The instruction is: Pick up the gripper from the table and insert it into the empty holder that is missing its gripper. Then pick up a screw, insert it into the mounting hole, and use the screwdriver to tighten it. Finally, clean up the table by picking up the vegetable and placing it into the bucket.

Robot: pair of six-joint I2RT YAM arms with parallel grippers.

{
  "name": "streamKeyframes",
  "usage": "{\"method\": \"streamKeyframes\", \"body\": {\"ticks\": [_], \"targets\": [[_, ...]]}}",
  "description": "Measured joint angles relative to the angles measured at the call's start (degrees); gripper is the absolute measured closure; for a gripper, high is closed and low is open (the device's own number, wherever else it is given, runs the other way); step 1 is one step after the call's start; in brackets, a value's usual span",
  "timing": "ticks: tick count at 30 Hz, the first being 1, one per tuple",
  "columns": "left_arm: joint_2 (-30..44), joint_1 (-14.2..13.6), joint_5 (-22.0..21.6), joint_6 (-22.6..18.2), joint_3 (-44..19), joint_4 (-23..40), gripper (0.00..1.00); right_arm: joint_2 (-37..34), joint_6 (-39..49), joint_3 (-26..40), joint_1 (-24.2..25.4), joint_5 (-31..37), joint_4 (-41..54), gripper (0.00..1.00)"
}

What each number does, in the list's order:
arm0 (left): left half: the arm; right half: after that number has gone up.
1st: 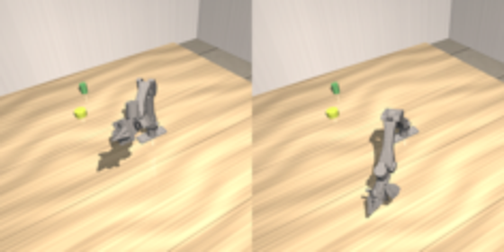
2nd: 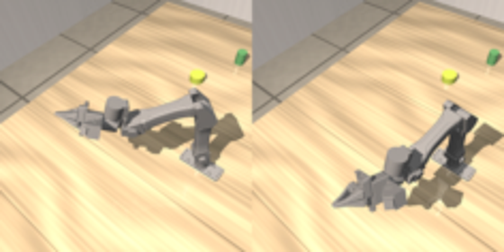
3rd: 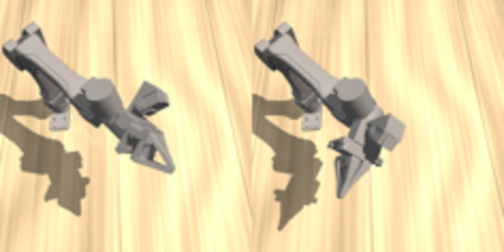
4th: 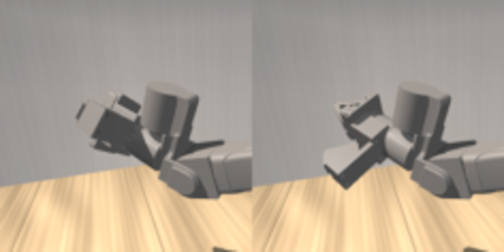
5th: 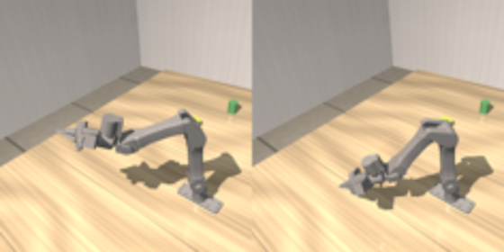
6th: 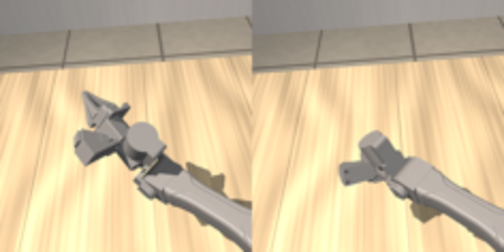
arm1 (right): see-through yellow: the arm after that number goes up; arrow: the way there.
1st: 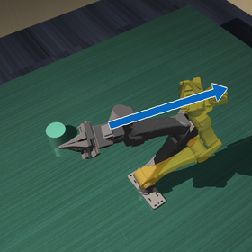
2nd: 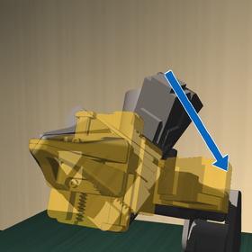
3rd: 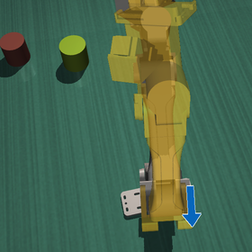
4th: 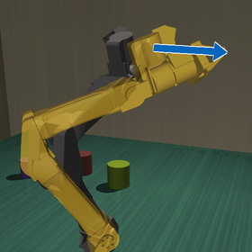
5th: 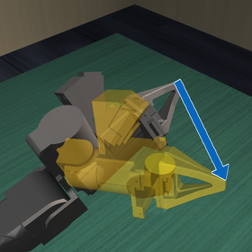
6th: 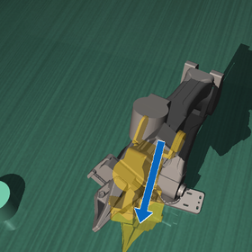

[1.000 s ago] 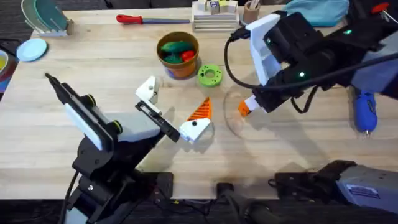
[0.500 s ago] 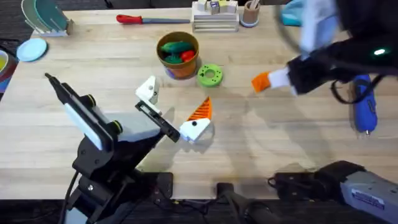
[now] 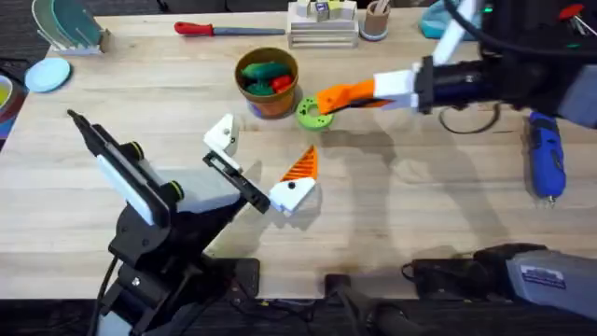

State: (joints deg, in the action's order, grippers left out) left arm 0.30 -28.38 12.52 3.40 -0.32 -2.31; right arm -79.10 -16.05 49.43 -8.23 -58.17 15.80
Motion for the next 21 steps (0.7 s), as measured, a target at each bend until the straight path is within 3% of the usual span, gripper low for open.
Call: {"method": "streamKeyframes", "body": {"ticks": [5,14,21], "targets": [[0.00,0.02,4.35,-0.01,0.00,0.00,0.008,-4.48,-9.74,0.00,-2.98,-8.87,-10.77,0.992],[0.00,0.00,18.15,0.35,0.00,0.00,0.008,-6.04,-17.87,-0.02,-8.69,-17.77,-11.46,0.992],[0.00,0.02,20.37,2.59,0.00,0.07,0.008,-6.04,-18.74,-0.02,-12.50,-17.95,-10.29,0.992]]}}
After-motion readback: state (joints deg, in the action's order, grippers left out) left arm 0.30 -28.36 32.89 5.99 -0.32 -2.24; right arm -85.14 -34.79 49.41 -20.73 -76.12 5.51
